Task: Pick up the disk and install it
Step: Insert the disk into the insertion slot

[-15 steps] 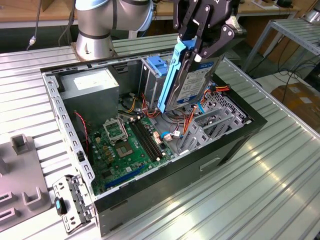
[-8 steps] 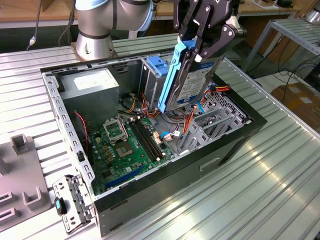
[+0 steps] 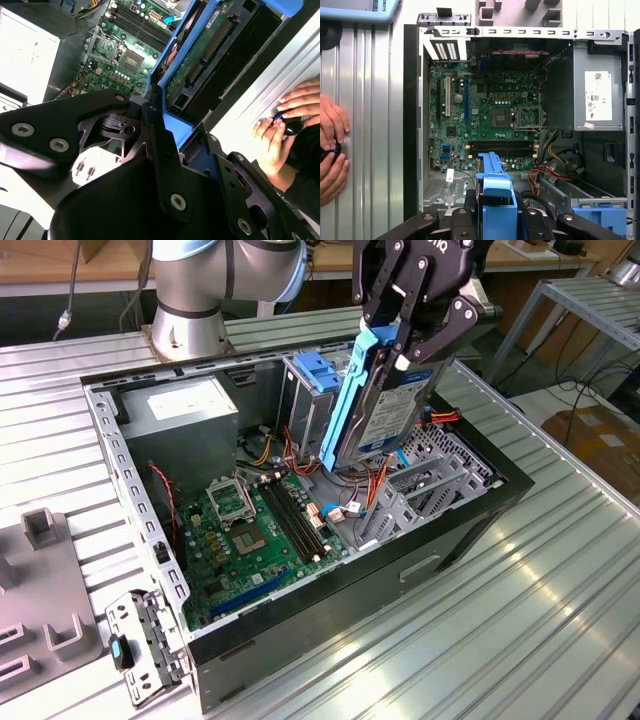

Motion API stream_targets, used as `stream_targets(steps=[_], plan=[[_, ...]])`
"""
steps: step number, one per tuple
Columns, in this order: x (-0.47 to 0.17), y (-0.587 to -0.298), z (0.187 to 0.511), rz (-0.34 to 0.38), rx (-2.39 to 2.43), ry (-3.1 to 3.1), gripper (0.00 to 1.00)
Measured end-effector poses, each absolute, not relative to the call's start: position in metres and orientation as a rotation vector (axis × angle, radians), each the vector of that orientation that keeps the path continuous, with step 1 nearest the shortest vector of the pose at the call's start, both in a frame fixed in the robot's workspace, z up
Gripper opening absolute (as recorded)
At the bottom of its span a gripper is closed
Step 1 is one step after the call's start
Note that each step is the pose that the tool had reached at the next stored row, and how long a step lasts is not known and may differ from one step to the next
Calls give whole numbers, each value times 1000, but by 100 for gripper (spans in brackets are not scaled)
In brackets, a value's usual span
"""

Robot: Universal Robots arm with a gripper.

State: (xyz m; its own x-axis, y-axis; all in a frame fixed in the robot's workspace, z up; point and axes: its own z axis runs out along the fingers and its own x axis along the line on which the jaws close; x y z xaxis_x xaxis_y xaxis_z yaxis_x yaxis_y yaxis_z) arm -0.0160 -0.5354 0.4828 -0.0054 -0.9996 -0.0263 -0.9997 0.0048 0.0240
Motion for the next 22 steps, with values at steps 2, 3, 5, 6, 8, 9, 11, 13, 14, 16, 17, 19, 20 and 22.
stream_targets(steps=[2,3,5,6,8,9,11,13,14,16,17,19,20,22], plan=[[-14,-535,483,56,-2214,2226,37],[-13,-535,483,56,-2215,2226,37],[-10,-536,483,56,-2214,2226,37],[-9,-536,483,55,-2214,2226,37],[-7,-536,483,55,-2214,2226,37],[-7,-537,483,55,-2214,2226,37],[-7,-543,482,55,-2215,2226,37],[-6,-552,481,55,-2215,2226,37],[-4,-555,480,55,-2215,2226,37],[2,-556,479,55,-2215,2226,37],[7,-557,479,55,-2214,2226,37],[14,-557,478,55,-2215,2226,37],[17,-558,477,55,-2215,2226,37],[23,-558,476,55,-2215,2226,37]])
